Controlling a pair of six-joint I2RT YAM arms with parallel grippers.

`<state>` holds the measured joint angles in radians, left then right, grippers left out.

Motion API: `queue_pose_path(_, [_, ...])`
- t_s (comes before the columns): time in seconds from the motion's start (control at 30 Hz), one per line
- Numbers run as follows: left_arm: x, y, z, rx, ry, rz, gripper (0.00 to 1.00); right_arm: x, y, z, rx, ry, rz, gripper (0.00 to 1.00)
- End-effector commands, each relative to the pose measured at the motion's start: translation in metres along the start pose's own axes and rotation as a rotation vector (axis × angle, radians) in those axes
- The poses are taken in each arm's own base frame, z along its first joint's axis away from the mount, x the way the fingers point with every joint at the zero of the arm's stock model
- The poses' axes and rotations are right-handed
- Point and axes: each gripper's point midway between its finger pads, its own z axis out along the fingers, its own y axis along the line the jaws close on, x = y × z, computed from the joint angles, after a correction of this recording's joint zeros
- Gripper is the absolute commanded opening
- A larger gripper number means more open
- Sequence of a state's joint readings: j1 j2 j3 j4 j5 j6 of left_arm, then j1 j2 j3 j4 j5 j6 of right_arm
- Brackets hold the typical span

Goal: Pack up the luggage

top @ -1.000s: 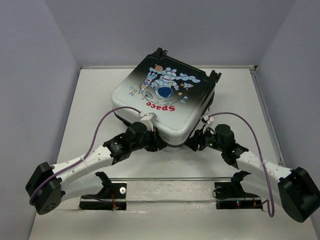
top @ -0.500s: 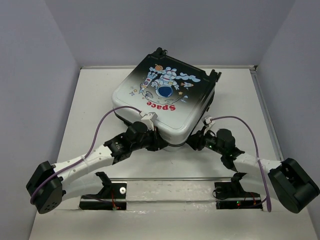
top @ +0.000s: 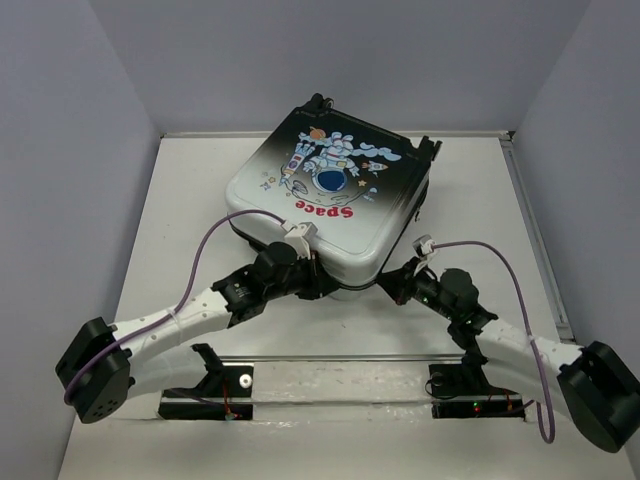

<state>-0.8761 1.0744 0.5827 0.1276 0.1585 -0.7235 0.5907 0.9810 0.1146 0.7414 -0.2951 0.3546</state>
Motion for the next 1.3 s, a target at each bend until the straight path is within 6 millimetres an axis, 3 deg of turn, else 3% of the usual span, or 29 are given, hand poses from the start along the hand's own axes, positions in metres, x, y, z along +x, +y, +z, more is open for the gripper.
queue_pose_path(0.0, [-0.049,-0.021,0.006,0.049,-0.191,-0.028,0.12,-0.032,0.037,-0.005,-0.076,-0.092,0.01,0.07])
queue_pose_path(0.03, [-0.054,-0.023,0.006,0.049,-0.204,-0.022,0.12,-0.011,0.044,-0.008,-0.084,-0.014,0.031,0.07])
queue_pose_path(0.13, [-0.071,-0.03,0.011,0.035,-0.244,-0.011,0.12,0.009,0.055,-0.016,-0.06,0.065,0.053,0.07])
queue_pose_path(0.17, [-0.078,-0.035,0.013,0.038,-0.256,-0.005,0.12,0.028,0.065,-0.022,-0.069,0.151,0.049,0.07])
queue_pose_path(0.37, [-0.105,-0.043,0.018,0.016,-0.313,0.015,0.12,0.06,0.097,-0.03,-0.057,0.31,0.039,0.07])
queue_pose_path(0.4, [-0.108,-0.046,0.022,0.02,-0.309,0.022,0.12,0.056,0.115,-0.027,-0.08,0.303,0.03,0.07])
queue_pose_path(0.47, [-0.109,-0.051,0.026,0.032,-0.298,0.027,0.12,0.061,0.125,-0.016,-0.062,0.31,0.005,0.07])
queue_pose_path(0.5, [-0.112,-0.054,0.029,0.037,-0.296,0.028,0.12,0.048,0.129,-0.005,-0.035,0.265,-0.001,0.07])
queue_pose_path(0.57, [-0.108,-0.061,0.03,0.069,-0.268,0.031,0.12,0.045,0.126,0.017,0.03,0.228,0.009,0.07])
queue_pose_path(0.6, [-0.11,-0.065,0.028,0.082,-0.268,0.033,0.12,0.035,0.117,0.027,0.107,0.169,0.021,0.07])
queue_pose_path(0.63, [-0.11,-0.065,0.025,0.079,-0.269,0.041,0.12,0.012,0.125,0.041,0.12,0.084,0.065,0.07])
queue_pose_path(0.7, [-0.113,-0.064,0.015,0.058,-0.283,0.057,0.13,-0.003,0.116,0.061,0.21,-0.026,0.089,0.07])
queue_pose_path(0.77, [-0.117,-0.062,0.006,0.037,-0.291,0.074,0.24,-0.025,0.124,0.077,0.208,-0.145,0.149,0.07])
queue_pose_path(0.8, [-0.123,-0.063,-0.006,0.023,-0.292,0.079,0.29,-0.018,0.118,0.086,0.237,-0.15,0.109,0.07])
queue_pose_path(0.87, [-0.143,-0.053,-0.023,-0.016,-0.335,0.086,0.53,-0.023,0.123,0.095,0.24,-0.177,0.13,0.07])
queue_pose_path(0.9, [-0.163,-0.061,-0.042,-0.001,-0.385,0.092,0.61,-0.019,0.122,0.095,0.241,-0.171,0.136,0.07])
queue_pose_path(0.93, [-0.169,-0.054,-0.053,-0.032,-0.388,0.093,0.72,-0.016,0.122,0.093,0.231,-0.165,0.156,0.07])
queue_pose_path(0.97, [-0.194,-0.036,-0.068,-0.079,-0.443,0.078,0.76,-0.006,0.115,0.088,0.245,-0.143,0.148,0.07])
queue_pose_path(1.0, [-0.213,-0.042,-0.085,-0.067,-0.48,0.101,0.79,-0.003,0.111,0.085,0.26,-0.134,0.167,0.07])
queue_pose_path(1.03, [-0.224,-0.032,-0.095,-0.102,-0.495,0.103,0.86,0.001,0.107,0.081,0.269,-0.122,0.163,0.07])
queue_pose_path(1.07, [-0.257,-0.014,-0.114,-0.17,-0.564,0.115,0.91,0.004,0.102,0.075,0.281,-0.108,0.159,0.07])
queue_pose_path(1.13, [-0.275,0.013,-0.125,-0.245,-0.564,0.095,0.95,0.002,0.098,0.068,0.3,-0.104,0.155,0.07])
queue_pose_path(1.17, [-0.284,0.032,-0.122,-0.276,-0.553,0.079,0.96,0.003,0.096,0.066,0.307,-0.101,0.152,0.07])
queue_pose_path(1.2, [-0.305,0.053,-0.138,-0.321,-0.594,0.069,0.97,0.001,0.095,0.066,0.315,-0.108,0.148,0.07])
queue_pose_path(1.27, [-0.32,0.087,-0.141,-0.401,-0.599,0.025,0.98,-0.001,0.095,0.066,0.315,-0.105,0.136,0.07])
